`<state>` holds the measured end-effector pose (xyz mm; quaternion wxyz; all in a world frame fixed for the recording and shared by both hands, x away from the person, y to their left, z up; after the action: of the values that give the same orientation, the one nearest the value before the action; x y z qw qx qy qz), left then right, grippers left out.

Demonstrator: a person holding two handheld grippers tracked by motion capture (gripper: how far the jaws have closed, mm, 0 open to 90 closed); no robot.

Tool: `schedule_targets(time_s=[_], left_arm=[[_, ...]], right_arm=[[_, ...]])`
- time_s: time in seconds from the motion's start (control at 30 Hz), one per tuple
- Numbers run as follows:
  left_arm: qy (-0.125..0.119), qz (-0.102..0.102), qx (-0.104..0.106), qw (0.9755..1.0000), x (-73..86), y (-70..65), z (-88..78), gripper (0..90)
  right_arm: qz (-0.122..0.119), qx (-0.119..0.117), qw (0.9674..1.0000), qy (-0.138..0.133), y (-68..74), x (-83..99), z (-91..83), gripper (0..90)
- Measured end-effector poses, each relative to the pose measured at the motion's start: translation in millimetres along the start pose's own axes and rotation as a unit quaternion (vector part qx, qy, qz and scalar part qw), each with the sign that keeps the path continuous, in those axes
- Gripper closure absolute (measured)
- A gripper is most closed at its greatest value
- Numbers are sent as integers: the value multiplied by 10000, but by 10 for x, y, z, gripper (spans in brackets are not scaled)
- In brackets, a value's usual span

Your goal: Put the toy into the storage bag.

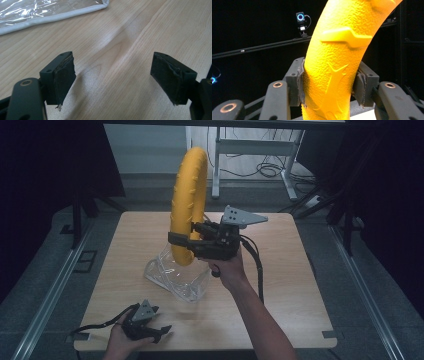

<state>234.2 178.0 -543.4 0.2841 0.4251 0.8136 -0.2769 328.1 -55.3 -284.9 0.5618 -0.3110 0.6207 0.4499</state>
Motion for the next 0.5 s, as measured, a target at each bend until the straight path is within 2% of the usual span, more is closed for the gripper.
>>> schedule_targets(time_s=[0.2,0.5], left_arm=[[-2,0,-8,10000,1,0,-1,196],[38,15,-14,10000,4,3,3,196]], right_arm=[[100,-92,9999,74,-4,48,32,498],[177,-90,9997,171,-42,126,62,497]])
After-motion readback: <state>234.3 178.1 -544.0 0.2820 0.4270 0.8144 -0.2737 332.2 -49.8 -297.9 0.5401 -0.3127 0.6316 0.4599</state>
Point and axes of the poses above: each handheld gripper's, and its own axes: z roughly forward along the jaws, x roughly out of its underside, y roughly to its left, the point moved 2 cm from there along z, roughly forward along the jaws, and after that the axes turned 14 degrees about x, right-handed, at the moved point
